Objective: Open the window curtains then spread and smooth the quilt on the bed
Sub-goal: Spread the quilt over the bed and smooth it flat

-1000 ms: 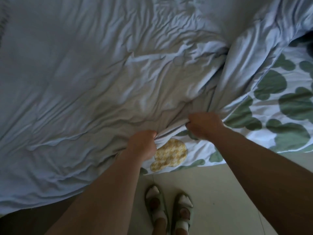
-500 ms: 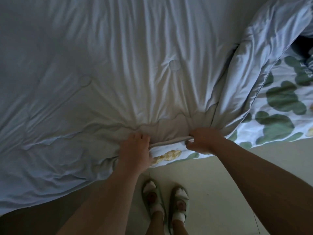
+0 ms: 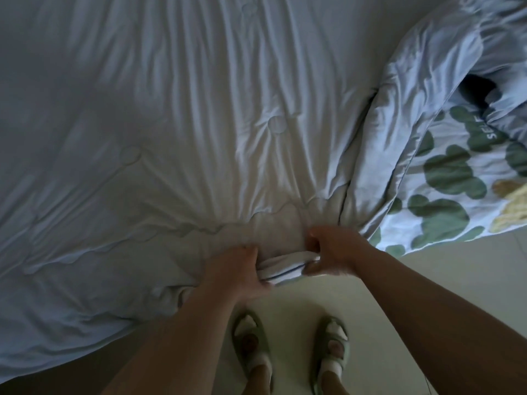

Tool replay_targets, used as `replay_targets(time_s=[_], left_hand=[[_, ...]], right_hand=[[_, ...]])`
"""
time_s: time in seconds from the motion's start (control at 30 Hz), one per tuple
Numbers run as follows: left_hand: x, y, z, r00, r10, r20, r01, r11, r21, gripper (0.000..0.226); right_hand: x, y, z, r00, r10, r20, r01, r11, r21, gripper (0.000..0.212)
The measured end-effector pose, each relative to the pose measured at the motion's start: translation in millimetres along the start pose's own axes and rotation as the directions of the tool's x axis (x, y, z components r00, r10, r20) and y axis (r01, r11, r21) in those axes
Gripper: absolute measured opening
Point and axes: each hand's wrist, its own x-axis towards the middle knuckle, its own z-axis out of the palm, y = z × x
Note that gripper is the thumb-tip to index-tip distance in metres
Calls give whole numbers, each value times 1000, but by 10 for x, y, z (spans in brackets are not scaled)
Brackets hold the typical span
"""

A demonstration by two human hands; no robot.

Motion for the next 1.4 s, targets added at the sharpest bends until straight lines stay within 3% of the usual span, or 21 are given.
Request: replay_targets(time_s=[0.13, 0.23, 0.3, 0.4, 0.5, 0.6, 0.7, 0.83, 0.9, 0.97, 1.07, 1.23, 1.33, 1.4], left_hand=[[97, 637, -32, 956, 142, -258, -162, 985, -59, 58], [266, 1108, -53, 925, 162, -344, -206, 974, -95, 53], [426, 1422, -87, 910, 158, -383, -222, 966, -130, 53], [723, 1888, -122, 893, 115, -436, -170, 981, -90, 59], [996, 2201, -192, 889, 34, -456, -26, 999, 23, 72], [1162, 2380, -309, 857, -27, -515, 78, 994, 77, 57], [1248, 2497, -379, 903, -30, -430, 44, 999, 23, 32], [1232, 2601, -327, 943, -75, -324, 50, 995, -86, 31], [1135, 2640, -247, 968, -65, -244, 46, 995, -85, 31], [1031, 2650, -159, 981, -56, -184, 47, 998, -52, 29], [908, 2700, -69, 990, -81, -116, 81, 997, 0, 28], [867, 2836, 12, 994, -83, -68, 86, 995, 50, 27], [889, 2905, 92, 996, -79, -34, 81, 995, 63, 39], [907, 2984, 116, 994, -102, -33, 103, 994, 28, 50]], right_hand=[[20, 360, -174, 972, 23, -233, 3, 994, 112, 63], [101, 751, -349, 911, 134, -390, -89, 987, 131, 42], [148, 1034, -473, 888, 153, -433, -147, 988, 49, 44], [187, 1485, -612, 890, 153, -430, -169, 986, -1, 51], [224, 1813, -700, 907, 93, -410, -136, 988, -78, 66], [299, 2052, -803, 901, -12, -433, -83, 977, -199, 73], [429, 2201, -882, 877, -143, -459, -19, 944, -330, 72], [533, 2272, -1000, 819, -294, -492, 14, 868, -496, 46], [415, 2227, -1076, 877, -276, -392, 14, 832, -554, 35], [258, 2234, -1045, 960, -133, -247, -5, 872, -490, 29], [-48, 2404, -795, 997, -26, -77, -6, 923, -385, 31], [-213, 2632, -620, 997, -23, -71, -1, 948, -318, 32], [-221, 2693, -617, 997, -68, -41, 54, 961, -272, 32], [-251, 2760, -626, 996, -83, -12, 80, 985, -153, 25]])
